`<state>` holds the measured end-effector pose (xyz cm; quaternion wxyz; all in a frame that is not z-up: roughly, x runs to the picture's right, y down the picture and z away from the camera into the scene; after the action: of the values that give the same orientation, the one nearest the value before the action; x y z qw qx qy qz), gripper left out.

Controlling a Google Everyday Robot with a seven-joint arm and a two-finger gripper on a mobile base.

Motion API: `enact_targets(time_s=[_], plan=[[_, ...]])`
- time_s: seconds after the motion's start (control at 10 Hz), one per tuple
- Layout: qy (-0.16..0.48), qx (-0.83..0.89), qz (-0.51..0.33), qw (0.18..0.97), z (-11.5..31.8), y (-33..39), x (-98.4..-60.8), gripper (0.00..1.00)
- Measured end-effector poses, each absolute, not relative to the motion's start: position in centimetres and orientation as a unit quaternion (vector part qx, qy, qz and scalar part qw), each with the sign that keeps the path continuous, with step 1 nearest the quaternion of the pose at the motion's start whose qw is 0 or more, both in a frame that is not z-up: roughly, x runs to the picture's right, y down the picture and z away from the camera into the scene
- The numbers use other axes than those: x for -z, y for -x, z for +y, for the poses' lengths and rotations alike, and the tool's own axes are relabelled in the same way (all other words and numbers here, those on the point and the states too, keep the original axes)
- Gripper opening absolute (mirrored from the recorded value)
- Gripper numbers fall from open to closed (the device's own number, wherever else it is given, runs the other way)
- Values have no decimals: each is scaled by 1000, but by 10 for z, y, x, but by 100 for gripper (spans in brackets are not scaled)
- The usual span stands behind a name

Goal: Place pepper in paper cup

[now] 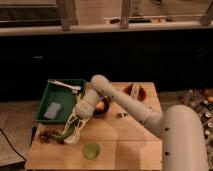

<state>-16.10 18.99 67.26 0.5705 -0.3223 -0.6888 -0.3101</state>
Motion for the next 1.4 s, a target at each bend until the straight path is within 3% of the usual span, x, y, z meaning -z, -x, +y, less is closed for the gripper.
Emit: enact_targets(time_s=[0.5, 0.8, 1.2, 1.3, 1.4], plan=[[321, 318, -679, 578, 179, 165, -678, 2], [315, 316, -676, 586, 175, 163, -678, 27], [312, 313, -676, 589, 174, 161, -677, 69], [312, 313, -676, 589, 174, 161, -677, 71], [310, 312, -680, 586, 174, 162, -677, 80]])
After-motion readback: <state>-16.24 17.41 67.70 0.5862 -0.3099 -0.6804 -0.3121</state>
